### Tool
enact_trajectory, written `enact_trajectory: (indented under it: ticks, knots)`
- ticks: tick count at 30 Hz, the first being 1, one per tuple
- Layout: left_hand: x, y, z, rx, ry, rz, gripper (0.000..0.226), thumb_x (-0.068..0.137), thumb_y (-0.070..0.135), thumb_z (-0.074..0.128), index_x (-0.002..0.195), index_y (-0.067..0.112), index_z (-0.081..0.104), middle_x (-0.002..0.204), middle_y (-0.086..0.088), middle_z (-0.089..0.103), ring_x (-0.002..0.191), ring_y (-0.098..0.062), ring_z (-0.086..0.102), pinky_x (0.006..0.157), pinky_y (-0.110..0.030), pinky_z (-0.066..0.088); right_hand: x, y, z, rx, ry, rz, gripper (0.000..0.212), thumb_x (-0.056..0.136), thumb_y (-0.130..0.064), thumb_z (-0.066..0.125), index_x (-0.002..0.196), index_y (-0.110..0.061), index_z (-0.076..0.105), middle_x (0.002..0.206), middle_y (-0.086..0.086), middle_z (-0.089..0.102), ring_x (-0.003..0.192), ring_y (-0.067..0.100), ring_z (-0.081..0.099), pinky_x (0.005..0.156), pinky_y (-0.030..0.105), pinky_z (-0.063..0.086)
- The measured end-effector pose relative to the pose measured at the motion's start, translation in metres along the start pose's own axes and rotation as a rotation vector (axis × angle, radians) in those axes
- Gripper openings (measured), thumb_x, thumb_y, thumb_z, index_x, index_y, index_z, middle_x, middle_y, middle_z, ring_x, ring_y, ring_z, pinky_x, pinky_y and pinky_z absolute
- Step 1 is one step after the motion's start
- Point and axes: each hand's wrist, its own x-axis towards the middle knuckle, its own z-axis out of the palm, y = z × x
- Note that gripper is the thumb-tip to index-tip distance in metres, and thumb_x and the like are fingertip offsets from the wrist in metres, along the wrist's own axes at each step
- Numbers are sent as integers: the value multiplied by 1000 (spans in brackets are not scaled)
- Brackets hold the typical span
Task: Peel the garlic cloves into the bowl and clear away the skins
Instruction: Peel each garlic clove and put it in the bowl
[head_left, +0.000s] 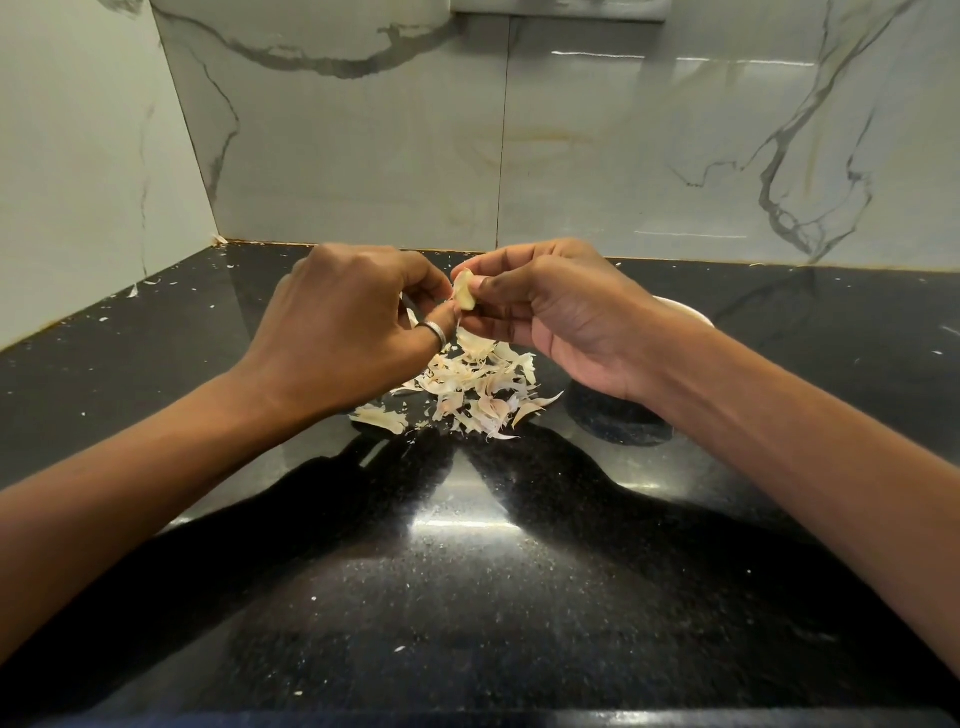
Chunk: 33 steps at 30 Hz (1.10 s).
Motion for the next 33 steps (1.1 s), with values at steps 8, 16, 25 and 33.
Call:
enact_trajectory:
  ticks: [8,16,25,33]
  knots:
    - [0,-1,1,12,20,14,43,87,56,49,88,21,75,73,8,70,62,-13,63,60,-38,56,0,2,-1,-23,-59,-2,21,94,10,59,113,11,68,90,15,73,79,18,70,80,29,63]
    - [2,-6,-2,51,76,13,22,85,35,61,85,17,73,67,7,63,58,-14,58,57,-35,54,-2,0,0,-29,-92,9,19,92,11,58,108,9,69,94,19,73,86,24,70,76,26,62]
    - [3,-7,-4,55,123,-12,19,84,31,63,84,15,74,67,4,65,59,-16,60,62,-34,55,-3,-1,2,-55,-99,10,17,93,10,58,105,8,70,98,20,71,87,25,68,76,26,62]
    - [7,-8,-11,11,185,-60,18,87,30,66,88,14,76,70,2,67,61,-12,62,65,-32,55,-3,-3,1,-75,-60,14,17,92,11,58,103,8,71,95,19,72,86,25,71,81,30,63]
